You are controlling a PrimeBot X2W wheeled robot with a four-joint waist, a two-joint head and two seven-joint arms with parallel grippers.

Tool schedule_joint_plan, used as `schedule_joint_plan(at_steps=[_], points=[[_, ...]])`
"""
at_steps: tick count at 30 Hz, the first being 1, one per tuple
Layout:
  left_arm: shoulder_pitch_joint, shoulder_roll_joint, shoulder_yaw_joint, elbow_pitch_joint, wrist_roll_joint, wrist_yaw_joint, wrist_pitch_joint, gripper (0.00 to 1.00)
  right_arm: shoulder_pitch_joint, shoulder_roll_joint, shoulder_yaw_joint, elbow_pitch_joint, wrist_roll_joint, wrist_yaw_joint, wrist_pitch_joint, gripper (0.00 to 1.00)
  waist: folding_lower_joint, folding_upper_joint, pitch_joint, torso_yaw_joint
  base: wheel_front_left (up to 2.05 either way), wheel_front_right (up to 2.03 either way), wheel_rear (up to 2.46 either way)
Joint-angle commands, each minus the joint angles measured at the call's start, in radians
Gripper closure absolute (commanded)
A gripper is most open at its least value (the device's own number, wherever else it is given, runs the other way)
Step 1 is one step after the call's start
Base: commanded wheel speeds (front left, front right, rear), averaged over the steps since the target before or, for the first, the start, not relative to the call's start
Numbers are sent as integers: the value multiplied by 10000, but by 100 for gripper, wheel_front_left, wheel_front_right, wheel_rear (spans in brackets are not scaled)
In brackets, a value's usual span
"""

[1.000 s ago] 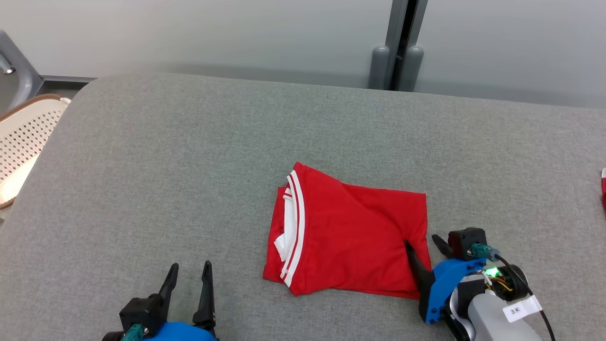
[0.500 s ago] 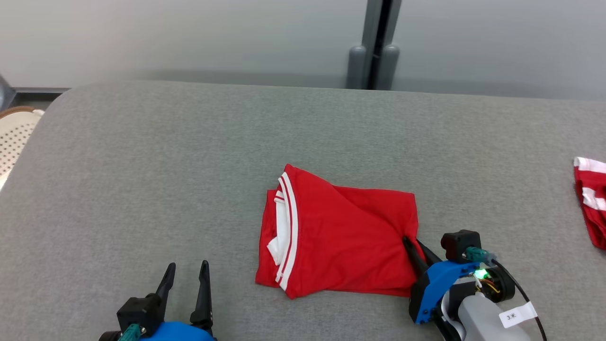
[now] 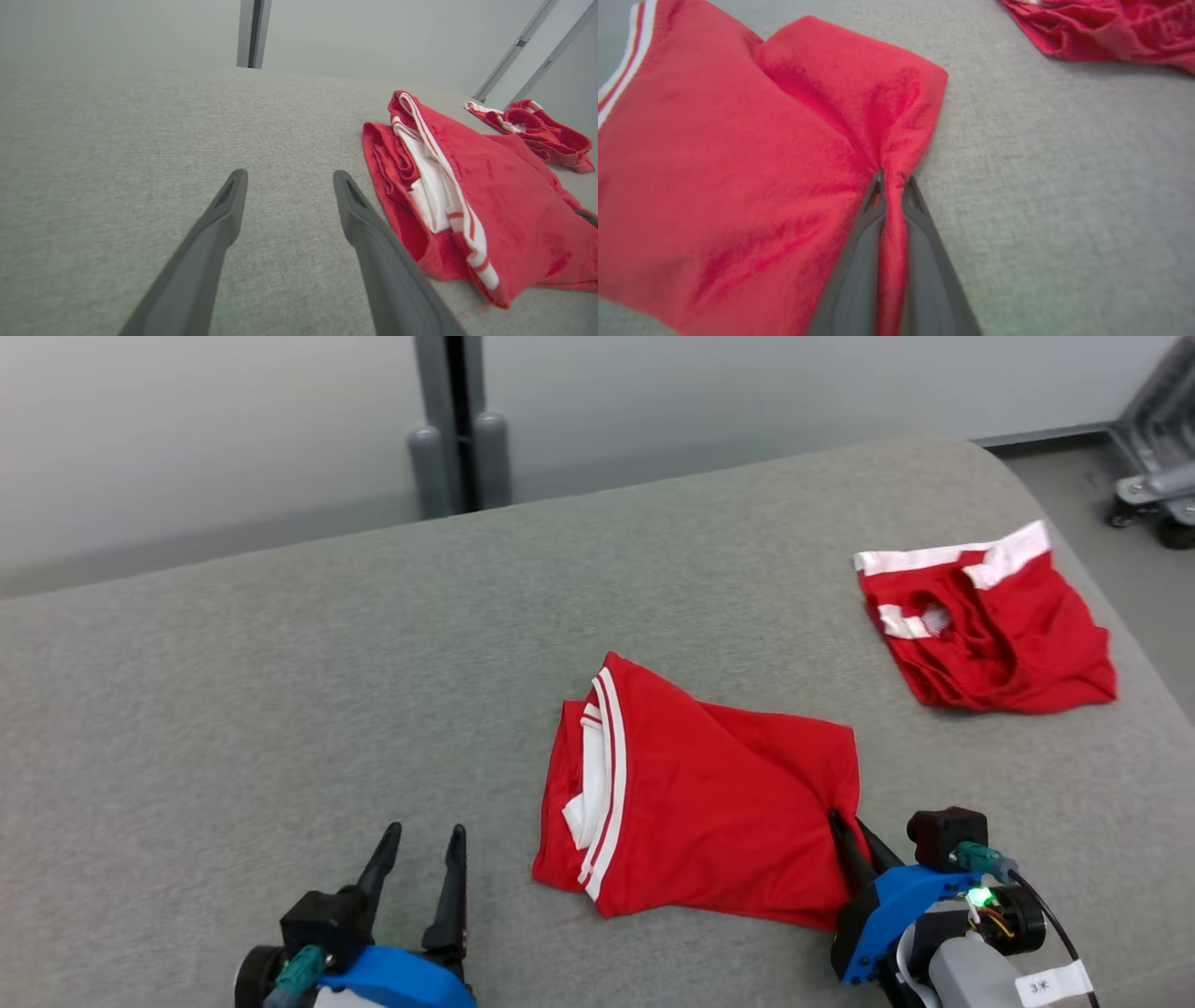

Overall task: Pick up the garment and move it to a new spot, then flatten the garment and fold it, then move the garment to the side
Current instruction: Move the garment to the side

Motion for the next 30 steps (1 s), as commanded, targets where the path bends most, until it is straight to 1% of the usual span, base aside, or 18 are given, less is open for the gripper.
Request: schedule_joint_plan(at_steps=[1, 4, 7, 11, 14, 20, 23, 27, 30], points=[[-134, -4, -153, 68, 48, -90, -44, 0, 295, -99, -51, 32, 38, -24, 33, 100, -1, 0, -331, -591, 0, 0, 0], [-286, 1, -481, 102, -67, -92, -44, 0, 423, -96, -135, -108, 40, -24, 30, 100, -1, 0, -255, -1173, 0, 0, 0], [-377, 2, -704, 203, -35, -65, -44, 0, 509, -85, -185, -218, 80, -23, 22, 100, -1, 0, -133, -1599, 0, 0, 0], [-492, 10, -779, 290, 37, -67, -44, 0, 554, -80, -115, -382, 182, -23, 20, 100, -1, 0, 58, -1952, 0, 0, 0], [-519, 34, -832, 379, 51, -68, -44, 0, 510, -80, -79, -511, 218, -23, 18, 100, -1, 0, 165, -2028, 0, 0, 0], [-662, 198, -942, 431, 52, -69, -44, 0, -304, -126, -221, -836, -664, -15, 16, 100, -1, 0, 410, -1779, 0, 0, 0], [-693, 313, -921, 538, 108, -70, -44, 0, -1113, -343, -192, -869, -1190, -15, 16, 100, -1, 0, 562, -1529, 0, 0, 0], [-809, 362, -929, 549, 164, -70, -44, 0, -2429, -999, -443, -565, -1865, -17, 182, 100, -1, 0, 763, -1060, 0, 0, 0], [-884, 402, -916, 530, 179, -70, -44, 0, -3285, -1742, -967, -209, -2479, -15, 506, 100, -1, 0, 900, -672, 0, 0, 0]])
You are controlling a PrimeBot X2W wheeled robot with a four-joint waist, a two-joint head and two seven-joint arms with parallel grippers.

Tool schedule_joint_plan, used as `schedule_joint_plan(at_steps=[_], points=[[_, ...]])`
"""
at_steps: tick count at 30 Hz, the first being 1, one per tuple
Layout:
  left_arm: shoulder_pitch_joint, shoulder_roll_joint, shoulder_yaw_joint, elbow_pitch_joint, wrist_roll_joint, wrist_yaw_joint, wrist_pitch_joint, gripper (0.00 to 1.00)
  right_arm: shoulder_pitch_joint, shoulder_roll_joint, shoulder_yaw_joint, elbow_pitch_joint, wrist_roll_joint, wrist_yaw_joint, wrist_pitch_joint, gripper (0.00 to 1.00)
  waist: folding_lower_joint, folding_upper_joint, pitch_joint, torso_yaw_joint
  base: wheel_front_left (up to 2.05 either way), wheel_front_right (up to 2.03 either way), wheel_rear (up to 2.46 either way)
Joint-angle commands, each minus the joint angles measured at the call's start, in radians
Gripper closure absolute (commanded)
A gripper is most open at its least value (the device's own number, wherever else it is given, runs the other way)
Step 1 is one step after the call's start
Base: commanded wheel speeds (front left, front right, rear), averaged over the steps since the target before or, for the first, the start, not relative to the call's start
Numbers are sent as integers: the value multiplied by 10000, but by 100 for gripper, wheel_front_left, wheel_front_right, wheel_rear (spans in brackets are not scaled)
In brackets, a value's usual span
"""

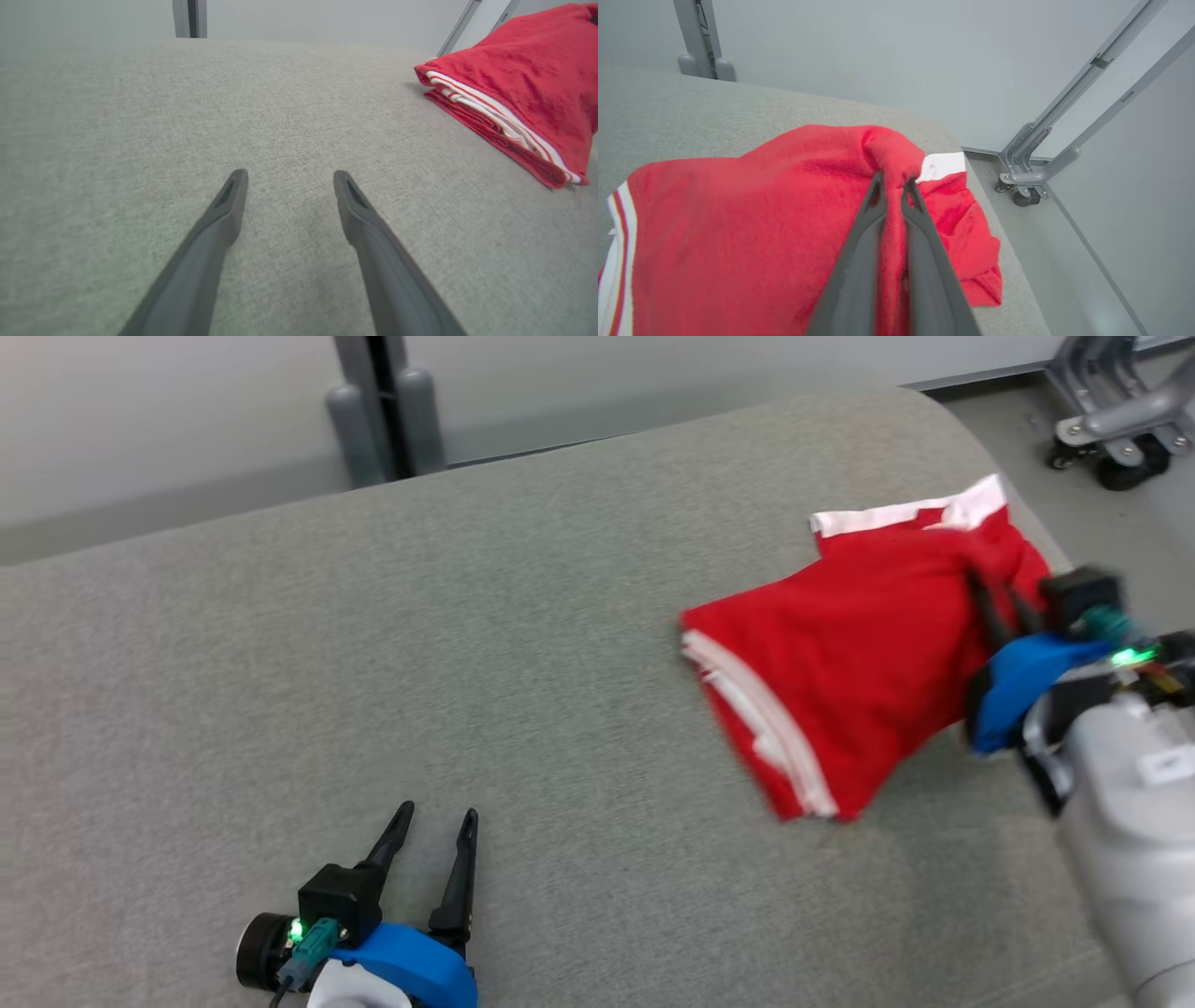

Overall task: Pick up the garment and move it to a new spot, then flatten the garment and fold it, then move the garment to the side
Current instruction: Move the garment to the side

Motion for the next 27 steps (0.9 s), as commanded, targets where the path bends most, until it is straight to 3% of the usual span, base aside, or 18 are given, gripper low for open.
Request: schedule_joint_plan(at_steps=[1, 9, 10, 11, 12, 16, 19, 23, 27], points=[[-181, 46, 13, -19, 46, -15, -44, 0, -412, -469, -383, 197, -335, -7, 148, 100, -1, 0, 250, 363, 0, 0, 0], [-257, 200, 76, 7, 92, -12, -18, 0, -1102, -1797, -3304, 343, -2318, -7, 824, 100, -1, 0, 650, 1029, 0, 0, 0], [-261, 229, 86, 9, 100, -10, -10, 0, -1027, -1888, -3819, 178, -2646, -10, 870, 88, -1, 0, 693, 1063, 0, 0, 0], [-273, 252, 115, 18, 117, 0, -9, 0, -917, -1864, -4294, 9, -3021, -10, 949, 31, -1, 0, 733, 1094, 0, 0, 0], [-286, 276, 220, 30, 142, 0, -9, 0, -772, -1744, -4772, -113, -3331, -9, 1070, 0, -1, 0, 758, 1117, 0, 0, 0], [-356, 231, 552, 9, 208, 6, -7, 0, -544, -1137, -6286, -805, -4413, -6, 975, 0, -1, 0, 773, 1176, 0, 0, 0], [-371, 178, 702, -23, 253, 6, -9, 0, -449, -587, -6776, -1109, -4952, -6, 512, 0, -1, 0, 687, 1193, 0, 0, 0], [-266, 113, 910, -65, 294, 5, -10, 0, -467, 82, -6834, -1219, -5201, -6, 3, 0, -1, 0, 550, 1196, 0, 0, 0], [-173, 22, 1252, -147, 353, 5, -16, 0, -495, 836, -6196, -1139, -4949, -6, -416, 0, -1, 0, 402, 1246, 0, 0, 0]])
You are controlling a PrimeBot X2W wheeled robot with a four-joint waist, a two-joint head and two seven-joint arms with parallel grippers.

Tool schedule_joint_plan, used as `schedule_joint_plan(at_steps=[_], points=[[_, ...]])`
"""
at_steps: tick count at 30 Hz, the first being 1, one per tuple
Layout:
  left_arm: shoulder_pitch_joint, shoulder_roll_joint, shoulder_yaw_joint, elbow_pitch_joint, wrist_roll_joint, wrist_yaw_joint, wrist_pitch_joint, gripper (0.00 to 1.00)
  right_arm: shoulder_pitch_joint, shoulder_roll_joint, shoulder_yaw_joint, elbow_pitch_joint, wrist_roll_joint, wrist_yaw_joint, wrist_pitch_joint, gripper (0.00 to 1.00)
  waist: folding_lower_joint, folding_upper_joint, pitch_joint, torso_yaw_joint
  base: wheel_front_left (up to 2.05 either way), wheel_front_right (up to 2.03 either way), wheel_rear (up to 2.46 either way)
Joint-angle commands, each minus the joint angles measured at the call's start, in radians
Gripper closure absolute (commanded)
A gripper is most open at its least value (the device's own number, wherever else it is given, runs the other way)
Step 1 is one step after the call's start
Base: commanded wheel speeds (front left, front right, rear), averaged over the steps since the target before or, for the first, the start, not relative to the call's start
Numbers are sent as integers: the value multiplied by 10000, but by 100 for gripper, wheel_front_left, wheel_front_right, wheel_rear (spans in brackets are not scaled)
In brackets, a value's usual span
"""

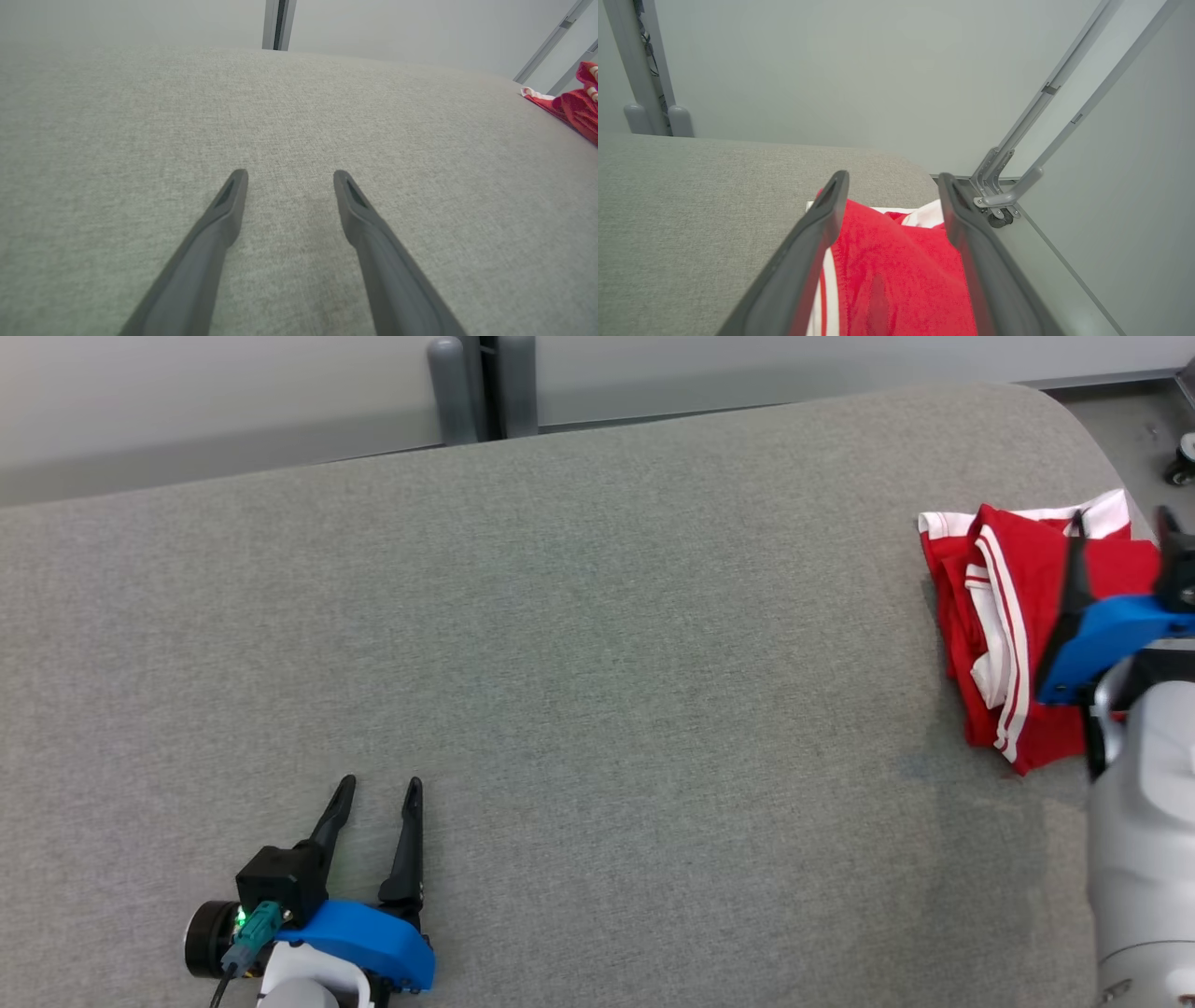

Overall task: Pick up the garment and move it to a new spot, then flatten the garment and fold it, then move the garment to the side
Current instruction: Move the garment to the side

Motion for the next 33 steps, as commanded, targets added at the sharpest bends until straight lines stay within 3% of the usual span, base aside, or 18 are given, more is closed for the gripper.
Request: schedule_joint_plan(at_steps=[1, 6, 14, 20, 33], points=[[59, -10, 93, -24, 36, 29, 8, 0, 108, 47, 178, 14, 144, -4, -70, 0, 0, -1, -25, 29, 0, 0, 0], [33, -121, 436, -88, 136, 29, 5, 0, 916, 513, 1967, -750, 1699, -4, -95, 0, 0, -1, -119, 386, 0, 0, 0], [141, -303, 1006, -238, 394, 29, 5, 0, 2905, 569, 4793, -1797, 4802, -4, -102, 0, 0, -1, -355, 1176, 0, 0, 0], [423, -364, 1341, -338, 465, 42, 4, 0, 4125, 569, 5380, -2470, 5728, -4, -101, 0, 0, -1, -648, 1580, 0, 0, 0], [1157, -375, 1485, -649, 49, 277, 5, 0, 5277, 579, 5488, -2944, 5983, -4, -103, 0, 0, -1, -1481, 1890, 0, 0, 0]])
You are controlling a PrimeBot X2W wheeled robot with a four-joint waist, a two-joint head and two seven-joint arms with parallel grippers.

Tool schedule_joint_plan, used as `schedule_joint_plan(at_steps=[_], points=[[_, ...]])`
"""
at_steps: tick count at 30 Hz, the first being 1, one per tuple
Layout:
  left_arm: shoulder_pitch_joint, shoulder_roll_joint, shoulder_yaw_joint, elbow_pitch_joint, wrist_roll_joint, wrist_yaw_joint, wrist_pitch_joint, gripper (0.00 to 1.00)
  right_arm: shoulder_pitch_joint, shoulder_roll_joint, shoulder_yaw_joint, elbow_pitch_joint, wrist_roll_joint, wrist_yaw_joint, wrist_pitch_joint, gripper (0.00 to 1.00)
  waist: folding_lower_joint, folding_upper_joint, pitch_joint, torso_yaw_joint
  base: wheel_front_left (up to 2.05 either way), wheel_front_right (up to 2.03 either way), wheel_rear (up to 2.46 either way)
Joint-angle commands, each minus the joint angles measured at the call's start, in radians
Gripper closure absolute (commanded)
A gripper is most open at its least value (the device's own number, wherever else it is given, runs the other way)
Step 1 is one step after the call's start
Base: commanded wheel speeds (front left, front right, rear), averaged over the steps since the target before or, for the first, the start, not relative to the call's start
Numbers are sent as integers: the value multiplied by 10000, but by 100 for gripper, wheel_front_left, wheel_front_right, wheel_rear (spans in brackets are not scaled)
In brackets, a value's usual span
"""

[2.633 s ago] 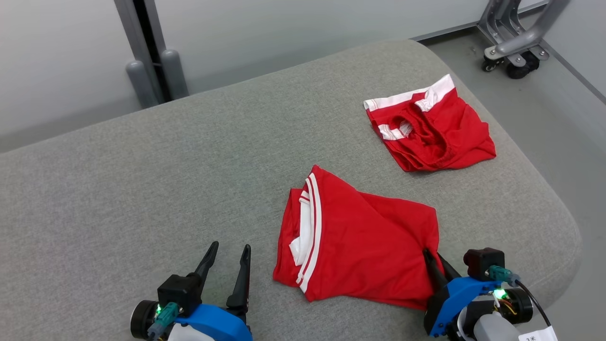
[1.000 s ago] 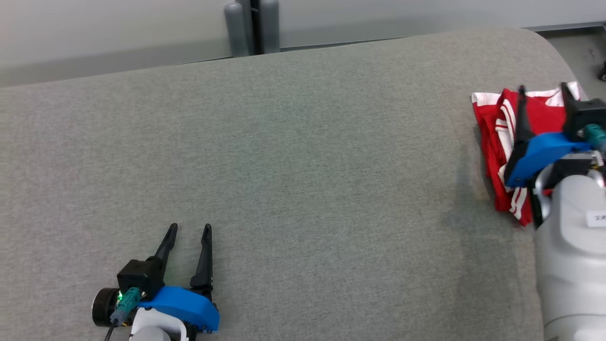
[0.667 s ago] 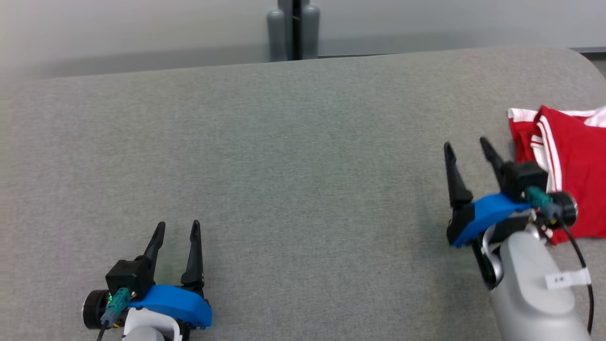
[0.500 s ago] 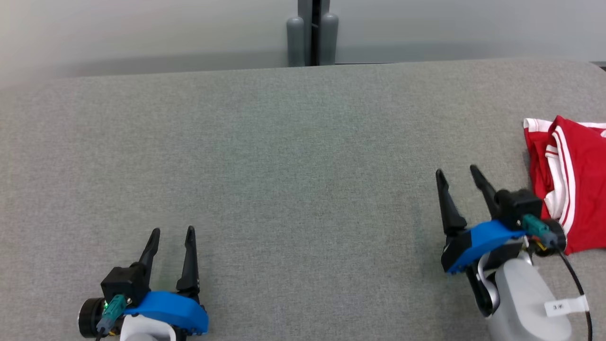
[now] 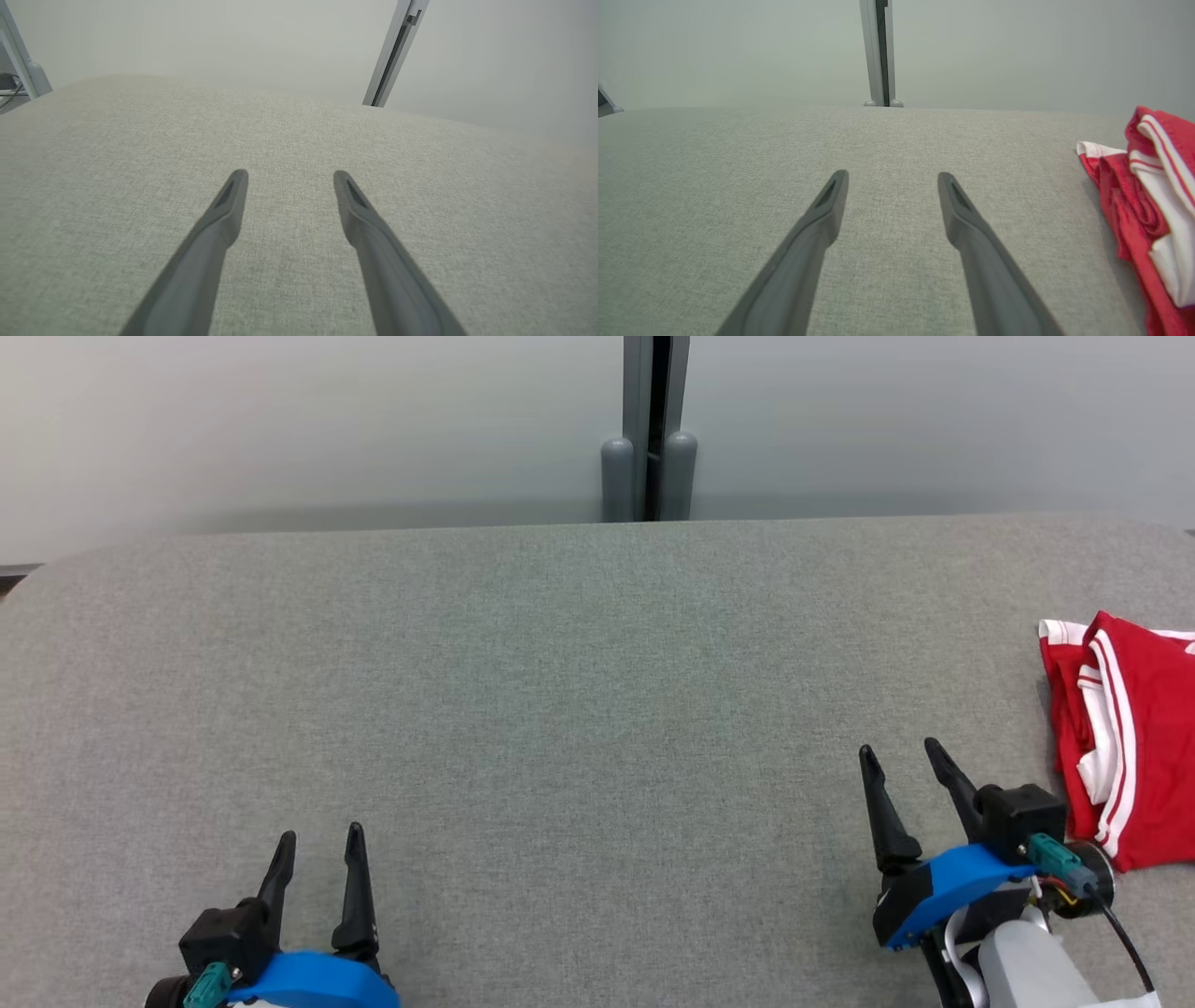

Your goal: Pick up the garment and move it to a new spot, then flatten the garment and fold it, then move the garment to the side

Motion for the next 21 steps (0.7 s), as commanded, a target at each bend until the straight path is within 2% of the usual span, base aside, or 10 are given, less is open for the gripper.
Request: schedule_joint_plan(at_steps=[1, 15, 16, 21], points=[[84, -5, 15, -9, -86, 36, 0, 0, 264, -23, 64, -44, 115, -4, -41, 0, 0, 0, -104, 2, 0, 0, 0], [935, -7, 43, -201, -572, -22, 0, 0, 1168, -22, 320, -71, 582, -4, -42, 0, 0, 0, -947, -10, 0, 0, 0], [877, -2, 24, -151, -589, 1, 6, 100, 1028, 2, 301, -14, 522, 0, 2, 100, 0, 0, -951, -6, 0, 0, 0], [885, -15, 67, 158, -898, -3, 191, 100, 1118, 24, 193, 266, 820, 0, 198, 100, 0, 0, -962, 3, 0, 0, 0]])
